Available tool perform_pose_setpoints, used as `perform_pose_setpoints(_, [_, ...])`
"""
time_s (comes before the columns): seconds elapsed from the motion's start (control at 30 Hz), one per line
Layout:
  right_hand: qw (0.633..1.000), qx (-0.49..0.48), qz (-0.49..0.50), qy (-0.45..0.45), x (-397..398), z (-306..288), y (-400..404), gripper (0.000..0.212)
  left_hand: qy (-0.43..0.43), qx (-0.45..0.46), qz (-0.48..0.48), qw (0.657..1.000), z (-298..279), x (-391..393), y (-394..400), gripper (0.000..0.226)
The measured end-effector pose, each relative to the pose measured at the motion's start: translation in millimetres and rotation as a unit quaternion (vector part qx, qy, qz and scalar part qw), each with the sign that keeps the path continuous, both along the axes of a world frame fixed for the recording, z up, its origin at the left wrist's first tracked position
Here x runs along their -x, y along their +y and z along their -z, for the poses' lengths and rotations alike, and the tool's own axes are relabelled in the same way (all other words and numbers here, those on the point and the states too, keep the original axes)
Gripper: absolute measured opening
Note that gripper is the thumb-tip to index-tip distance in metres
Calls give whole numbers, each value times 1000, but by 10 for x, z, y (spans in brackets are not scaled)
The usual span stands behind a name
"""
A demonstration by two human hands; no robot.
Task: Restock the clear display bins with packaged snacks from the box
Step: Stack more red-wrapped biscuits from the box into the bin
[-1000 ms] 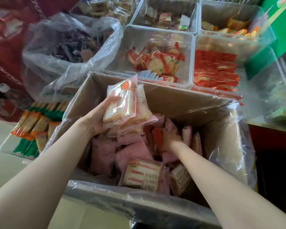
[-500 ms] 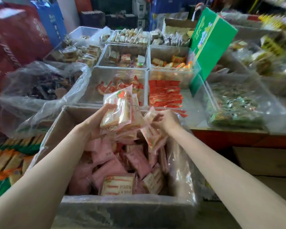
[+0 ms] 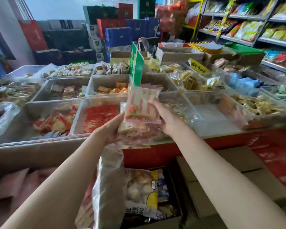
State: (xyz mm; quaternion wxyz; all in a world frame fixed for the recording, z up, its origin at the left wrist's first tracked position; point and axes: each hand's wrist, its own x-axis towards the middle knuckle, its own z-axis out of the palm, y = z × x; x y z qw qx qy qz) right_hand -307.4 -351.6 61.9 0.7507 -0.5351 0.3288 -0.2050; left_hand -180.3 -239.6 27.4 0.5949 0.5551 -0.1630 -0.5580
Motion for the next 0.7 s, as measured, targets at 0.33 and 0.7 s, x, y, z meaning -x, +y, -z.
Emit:
perform_pose_setpoints(0.33, [975,-187,-117,-14,1088,308,-1723,58,-71,-22,48,996,-148,1069,-1893,39])
perform_pose_setpoints(0.7, [927,-291,-171,-164,1188,401,-3040,65,-60,-18,127,990,-137,898,-3253,59])
